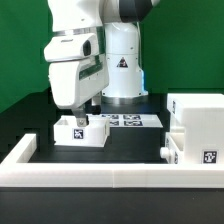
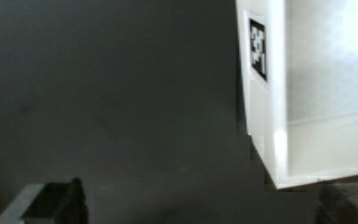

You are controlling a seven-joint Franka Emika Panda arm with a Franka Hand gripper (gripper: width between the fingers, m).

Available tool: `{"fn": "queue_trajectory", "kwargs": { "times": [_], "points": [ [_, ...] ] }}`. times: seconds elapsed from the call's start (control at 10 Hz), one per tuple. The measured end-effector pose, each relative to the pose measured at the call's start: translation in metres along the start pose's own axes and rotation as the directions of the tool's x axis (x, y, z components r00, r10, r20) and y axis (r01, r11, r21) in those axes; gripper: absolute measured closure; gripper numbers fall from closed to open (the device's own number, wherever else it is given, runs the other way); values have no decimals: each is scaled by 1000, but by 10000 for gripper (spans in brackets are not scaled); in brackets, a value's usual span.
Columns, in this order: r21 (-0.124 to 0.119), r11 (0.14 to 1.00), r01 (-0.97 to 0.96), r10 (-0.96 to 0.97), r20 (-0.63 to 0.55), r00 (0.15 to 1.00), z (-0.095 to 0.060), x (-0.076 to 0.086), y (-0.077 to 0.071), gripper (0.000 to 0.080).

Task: Assemble drawer

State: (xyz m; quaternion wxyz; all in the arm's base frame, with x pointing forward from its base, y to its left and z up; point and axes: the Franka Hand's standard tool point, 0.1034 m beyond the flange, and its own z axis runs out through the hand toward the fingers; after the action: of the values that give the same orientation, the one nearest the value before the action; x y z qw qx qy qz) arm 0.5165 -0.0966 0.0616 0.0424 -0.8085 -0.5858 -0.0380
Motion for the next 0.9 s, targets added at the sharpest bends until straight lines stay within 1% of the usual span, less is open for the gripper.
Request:
{"fn": "queue_trajectory", "kwargs": {
  "times": [0.2, 0.3, 0.4, 0.5, 0.6, 0.7, 0.8, 0.9],
  "points": [
    [2, 987, -158, 158, -2, 987, 1, 1, 0, 151],
    [3, 978, -207, 207, -3, 978, 1, 1, -1, 151],
    [5, 953, -301, 302, -6, 953, 1, 0, -1, 151],
    [-18, 888, -459, 458, -28, 888, -2, -5, -5, 151],
    [-33, 842, -539, 538, -32, 843, -3, -10, -16, 151],
    [-31, 772, -634, 633, -42, 773, -2, -12, -25, 151],
    [-22, 705, -709, 707, -47, 705, 0, -13, -30, 151],
    [-6, 638, -770, 769, -48, 637, 3, -14, -36, 151]
  ]
}}
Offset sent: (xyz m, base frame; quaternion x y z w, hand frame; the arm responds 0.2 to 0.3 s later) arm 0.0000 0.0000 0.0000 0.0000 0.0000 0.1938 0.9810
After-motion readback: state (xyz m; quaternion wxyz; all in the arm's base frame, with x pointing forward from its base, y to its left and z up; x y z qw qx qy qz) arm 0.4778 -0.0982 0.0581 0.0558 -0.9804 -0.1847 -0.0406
